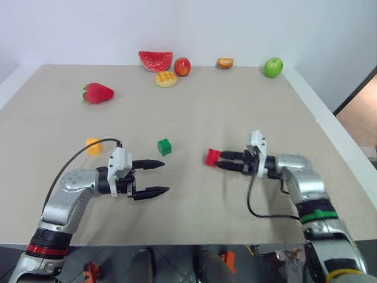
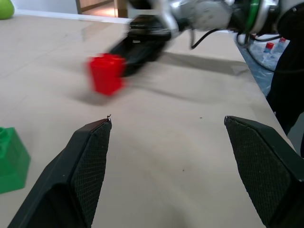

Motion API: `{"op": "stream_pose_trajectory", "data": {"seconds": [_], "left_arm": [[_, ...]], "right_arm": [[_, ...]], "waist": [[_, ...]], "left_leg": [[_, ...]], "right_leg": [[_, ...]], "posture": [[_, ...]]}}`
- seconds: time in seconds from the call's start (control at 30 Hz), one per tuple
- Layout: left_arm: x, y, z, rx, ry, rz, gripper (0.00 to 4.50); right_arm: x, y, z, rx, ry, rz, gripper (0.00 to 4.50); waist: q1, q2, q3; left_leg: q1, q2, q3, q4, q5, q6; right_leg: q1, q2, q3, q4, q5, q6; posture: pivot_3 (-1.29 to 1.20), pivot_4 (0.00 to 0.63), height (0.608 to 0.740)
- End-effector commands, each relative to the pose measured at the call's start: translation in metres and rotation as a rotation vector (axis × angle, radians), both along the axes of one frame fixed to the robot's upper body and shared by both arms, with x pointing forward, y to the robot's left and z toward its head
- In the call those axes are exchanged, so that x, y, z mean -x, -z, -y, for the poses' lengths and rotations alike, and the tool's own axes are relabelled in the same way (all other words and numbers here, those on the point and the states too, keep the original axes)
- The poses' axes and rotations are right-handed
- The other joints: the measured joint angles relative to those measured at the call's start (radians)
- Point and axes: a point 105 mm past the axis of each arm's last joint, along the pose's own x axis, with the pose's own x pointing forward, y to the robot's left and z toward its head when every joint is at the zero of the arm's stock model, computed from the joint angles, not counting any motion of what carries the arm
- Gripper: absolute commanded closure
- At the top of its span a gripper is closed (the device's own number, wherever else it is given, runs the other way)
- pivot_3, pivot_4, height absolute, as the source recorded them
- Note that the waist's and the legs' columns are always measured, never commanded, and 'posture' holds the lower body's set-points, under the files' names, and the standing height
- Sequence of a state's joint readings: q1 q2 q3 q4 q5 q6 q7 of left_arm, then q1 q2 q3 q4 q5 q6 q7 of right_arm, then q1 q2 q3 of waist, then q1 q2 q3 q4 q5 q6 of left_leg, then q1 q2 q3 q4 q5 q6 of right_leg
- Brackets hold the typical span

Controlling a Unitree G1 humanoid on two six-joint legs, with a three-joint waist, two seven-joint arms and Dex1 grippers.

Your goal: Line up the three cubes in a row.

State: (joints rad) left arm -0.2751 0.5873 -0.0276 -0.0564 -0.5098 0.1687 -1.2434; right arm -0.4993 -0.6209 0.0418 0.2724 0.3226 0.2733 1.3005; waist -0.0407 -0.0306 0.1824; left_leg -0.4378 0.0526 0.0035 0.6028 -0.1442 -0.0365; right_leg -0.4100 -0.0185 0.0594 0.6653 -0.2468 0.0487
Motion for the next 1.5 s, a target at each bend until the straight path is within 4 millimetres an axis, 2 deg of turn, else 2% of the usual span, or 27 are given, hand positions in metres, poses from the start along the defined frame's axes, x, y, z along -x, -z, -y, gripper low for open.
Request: {"op": "stream_pose_trajectory", "data": {"seconds": [0.03, 0.17, 0.3, 0.6, 0.87, 1.13, 1.5], "left_arm": [[-0.001, -0.004, -0.009, -0.007, -0.008, 0.039, 0.54], [-0.002, -0.002, -0.012, -0.003, -0.011, 0.035, 0.54], [-0.002, -0.001, -0.013, 0.002, -0.02, 0.031, 0.54], [-0.001, 0.003, -0.017, 0.002, -0.045, 0.031, 0.54], [-0.002, 0.001, -0.024, 0.013, -0.075, 0.024, 0.54], [-0.001, -0.002, -0.033, 0.019, -0.111, 0.011, 0.54], [0.005, -0.001, -0.037, 0.029, -0.147, 0.001, 0.54]], "right_arm": [[0.018, -0.005, -0.002, 0.039, -0.074, 0.011, 3.35], [0.017, 0.0, 0.0, 0.06, -0.048, 0.02, 3.35], [0.009, -0.002, -0.006, 0.045, -0.034, 0.046, 3.35], [0.005, -0.001, -0.009, 0.056, -0.079, 0.05, 3.35], [0.011, -0.005, -0.014, 0.07, -0.159, 0.066, 3.35], [0.018, -0.007, -0.035, 0.041, -0.236, 0.166, 3.35], [0.018, 0.004, -0.035, 0.049, -0.245, 0.137, 3.35]], "waist": [[-0.002, 0.0, 0.0], [-0.006, 0.0, 0.0], [-0.006, 0.0, 0.0], [-0.004, 0.0, 0.0], [-0.004, 0.0, 0.0], [-0.004, 0.0, 0.0], [-0.004, 0.0, 0.0]], "left_leg": [[0.001, 0.0, 0.0, 0.0, 0.0, 0.0], [0.003, 0.001, 0.0, 0.001, 0.0, 0.0], [0.003, 0.001, 0.0, 0.002, 0.001, 0.001], [0.0, 0.0, -0.001, 0.002, 0.001, 0.001], [0.001, 0.0, -0.001, 0.002, 0.001, 0.001], [0.001, 0.0, -0.001, 0.002, 0.001, 0.001], [0.001, 0.0, -0.001, 0.002, 0.001, 0.001]], "right_leg": [[0.001, 0.0, 0.0, 0.0, 0.0, -0.001], [0.001, 0.001, 0.0, 0.0, 0.0, -0.007], [0.001, 0.001, 0.0, 0.0, 0.002, -0.007], [0.001, 0.001, 0.0, 0.0, 0.0, -0.005], [0.001, 0.001, 0.0, 0.0, 0.0, -0.006], [0.001, 0.001, 0.0, 0.0, 0.0, -0.006], [0.001, 0.001, 0.0, 0.0, 0.0, -0.006]], "posture": [[0.0, 0.15, 0.74], [0.0, 0.15, 0.74], [0.0, 0.15, 0.74], [0.0, 0.15, 0.74], [0.0, 0.15, 0.74], [0.0, 0.15, 0.74], [0.0, 0.15, 0.74]]}}
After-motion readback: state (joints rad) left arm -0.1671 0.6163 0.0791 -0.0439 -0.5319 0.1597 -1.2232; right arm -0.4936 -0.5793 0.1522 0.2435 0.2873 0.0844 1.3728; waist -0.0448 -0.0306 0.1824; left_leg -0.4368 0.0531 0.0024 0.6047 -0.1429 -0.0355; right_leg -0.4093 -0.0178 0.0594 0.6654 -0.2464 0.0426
